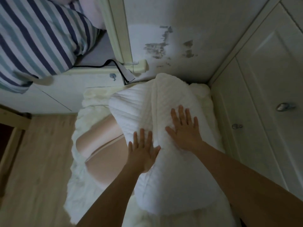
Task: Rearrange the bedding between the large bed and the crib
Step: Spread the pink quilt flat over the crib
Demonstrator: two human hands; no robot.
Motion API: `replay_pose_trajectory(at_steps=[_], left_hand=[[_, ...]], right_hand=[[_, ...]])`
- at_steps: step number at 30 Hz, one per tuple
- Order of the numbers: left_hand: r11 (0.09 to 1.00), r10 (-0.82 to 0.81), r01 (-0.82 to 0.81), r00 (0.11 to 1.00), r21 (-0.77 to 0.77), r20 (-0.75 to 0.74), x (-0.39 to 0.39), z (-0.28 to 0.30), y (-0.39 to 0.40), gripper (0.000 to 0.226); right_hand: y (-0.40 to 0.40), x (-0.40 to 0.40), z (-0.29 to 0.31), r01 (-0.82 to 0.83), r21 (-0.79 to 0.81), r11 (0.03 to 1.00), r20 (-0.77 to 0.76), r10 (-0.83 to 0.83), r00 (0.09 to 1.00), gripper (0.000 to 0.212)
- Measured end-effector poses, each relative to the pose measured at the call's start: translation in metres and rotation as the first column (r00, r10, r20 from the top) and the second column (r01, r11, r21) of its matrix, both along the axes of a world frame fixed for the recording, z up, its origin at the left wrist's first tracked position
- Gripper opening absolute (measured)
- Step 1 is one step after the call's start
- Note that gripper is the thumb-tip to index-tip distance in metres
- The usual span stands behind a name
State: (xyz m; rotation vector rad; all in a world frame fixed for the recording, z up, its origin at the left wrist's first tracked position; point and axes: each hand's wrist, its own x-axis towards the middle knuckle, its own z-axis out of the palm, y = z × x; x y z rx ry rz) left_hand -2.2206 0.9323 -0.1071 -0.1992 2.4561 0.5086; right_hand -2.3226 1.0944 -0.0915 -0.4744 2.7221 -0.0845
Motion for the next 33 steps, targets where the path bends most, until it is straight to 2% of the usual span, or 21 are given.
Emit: replay_pose_trajectory(at_steps=[3, 6, 8, 11, 13, 16, 20, 24, 29, 33], left_hand=[[0.998, -0.042, 0.036, 0.994, 0.058, 0.100, -0.005, 0.023, -0.013, 0.074], [0.990, -0.121, 0.131, 0.979, -0.048, 0.166, 0.010, 0.061, -0.037, 0.065], [0.979, -0.134, 0.160, 0.972, -0.128, 0.191, 0.030, 0.091, -0.055, 0.057], [0.977, -0.091, 0.132, 0.969, -0.169, 0.230, 0.061, 0.137, -0.094, 0.053], [0.979, -0.046, 0.086, 0.976, -0.184, 0.212, 0.083, 0.166, -0.125, 0.052], [0.974, 0.022, 0.014, 0.987, -0.225, 0.157, 0.115, 0.209, -0.177, 0.050], [0.969, 0.094, -0.073, 0.992, -0.236, 0.080, 0.152, 0.257, -0.260, 0.052], [0.976, 0.097, -0.085, 0.994, -0.201, 0.050, 0.184, 0.293, -0.338, 0.053], [0.982, 0.123, -0.123, 0.992, -0.142, -0.010, 0.224, 0.341, -0.463, 0.056], [0.976, 0.169, -0.177, 0.983, -0.126, -0.068, 0.252, 0.378, -0.559, 0.053]], right_hand=[[-0.005, 0.002, 0.016, 0.015, 0.016, 1.000, 0.109, -0.016, 0.994, 0.074], [-0.017, 0.011, 0.039, 0.089, 0.031, 0.996, 0.161, -0.093, 0.983, 0.074], [-0.025, 0.021, 0.058, 0.118, 0.029, 0.993, 0.241, -0.122, 0.963, 0.066], [-0.053, 0.037, 0.095, -0.012, 0.033, 0.999, 0.354, 0.000, 0.935, 0.042], [-0.084, 0.051, 0.124, -0.096, -0.002, 0.995, 0.335, 0.091, 0.938, 0.033], [-0.149, 0.070, 0.168, -0.178, -0.098, 0.979, 0.245, 0.197, 0.949, 0.031], [-0.250, 0.102, 0.220, -0.273, -0.179, 0.945, 0.222, 0.309, 0.925, 0.026], [-0.344, 0.137, 0.259, -0.327, -0.220, 0.919, 0.165, 0.366, 0.916, 0.023], [-0.470, 0.187, 0.299, -0.314, -0.257, 0.914, 0.101, 0.349, 0.932, 0.017], [-0.560, 0.210, 0.338, -0.341, -0.247, 0.907, 0.070, 0.367, 0.928, 0.030]])
